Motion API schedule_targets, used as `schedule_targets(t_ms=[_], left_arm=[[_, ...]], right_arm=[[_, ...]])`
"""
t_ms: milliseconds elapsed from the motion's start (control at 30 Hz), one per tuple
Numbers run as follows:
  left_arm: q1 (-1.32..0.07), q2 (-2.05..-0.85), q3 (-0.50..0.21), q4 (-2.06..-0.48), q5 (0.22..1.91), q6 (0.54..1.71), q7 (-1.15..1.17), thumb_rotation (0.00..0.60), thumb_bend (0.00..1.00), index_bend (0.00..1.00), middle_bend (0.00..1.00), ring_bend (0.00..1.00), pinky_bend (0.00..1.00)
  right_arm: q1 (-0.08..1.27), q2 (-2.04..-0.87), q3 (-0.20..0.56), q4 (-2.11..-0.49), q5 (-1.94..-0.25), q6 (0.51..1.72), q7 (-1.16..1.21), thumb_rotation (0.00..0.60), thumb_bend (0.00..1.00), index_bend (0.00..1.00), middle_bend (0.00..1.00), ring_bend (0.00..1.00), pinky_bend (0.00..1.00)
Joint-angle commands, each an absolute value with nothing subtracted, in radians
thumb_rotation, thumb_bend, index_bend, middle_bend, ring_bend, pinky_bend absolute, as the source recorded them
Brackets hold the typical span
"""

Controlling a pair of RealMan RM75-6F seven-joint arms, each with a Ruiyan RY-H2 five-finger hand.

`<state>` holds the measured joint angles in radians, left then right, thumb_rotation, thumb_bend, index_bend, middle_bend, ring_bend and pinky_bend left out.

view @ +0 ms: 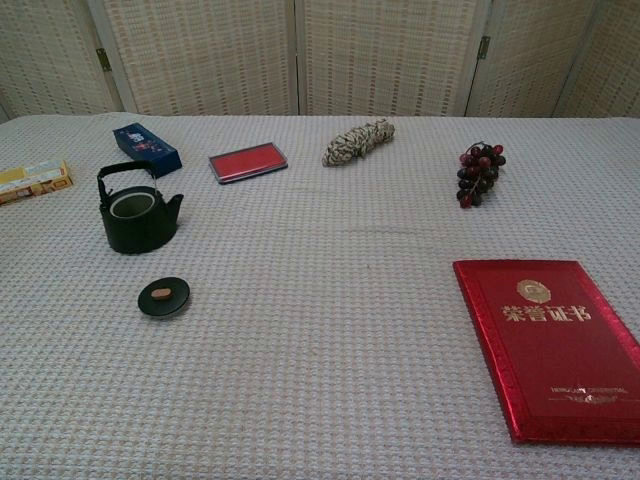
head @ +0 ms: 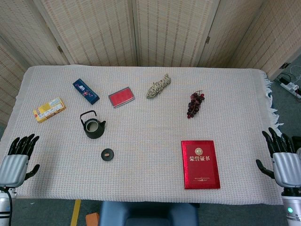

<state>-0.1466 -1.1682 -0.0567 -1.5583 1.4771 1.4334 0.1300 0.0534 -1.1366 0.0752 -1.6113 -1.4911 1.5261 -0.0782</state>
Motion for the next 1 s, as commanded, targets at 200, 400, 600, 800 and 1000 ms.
schedule_targets(t_ms=[200,400,600,800,1000], left_arm=[[-0.146,-1.169,-0.053,-1.556,1.489,1.442,0.125,0.600,0.25,0.04,0.02,0.04,0.00],[-0.144,-1.168,-0.050,-1.551,1.504,1.455,0.110,0.600,0.25,0.05,0.02,0.05,0.00],[-0.156,-1.170,-0.048,-1.542,1.529,1.454,0.091,0.600,0.25,0.07,0.05,0.10,0.04],[-0.194,-1.172,-0.044,-1.530,1.564,1.415,0.079,0.600,0.25,0.10,0.09,0.17,0.10],[-0.267,-1.182,-0.034,-1.503,1.628,1.343,0.076,0.600,0.25,0.19,0.19,0.32,0.30]], right_arm=[[0.051,-1.136,0.073,-1.608,-1.502,1.532,-0.066,0.600,0.30,0.00,0.05,0.15,0.05],[0.042,-1.132,0.074,-1.605,-1.508,1.551,-0.051,0.600,0.30,0.00,0.05,0.16,0.05],[0.033,-1.125,0.076,-1.606,-1.515,1.569,-0.044,0.600,0.30,0.00,0.05,0.17,0.05],[0.030,-1.118,0.078,-1.608,-1.520,1.577,-0.037,0.600,0.30,0.00,0.05,0.18,0.05],[0.027,-1.110,0.079,-1.612,-1.527,1.585,-0.035,0.600,0.30,0.00,0.05,0.19,0.05]])
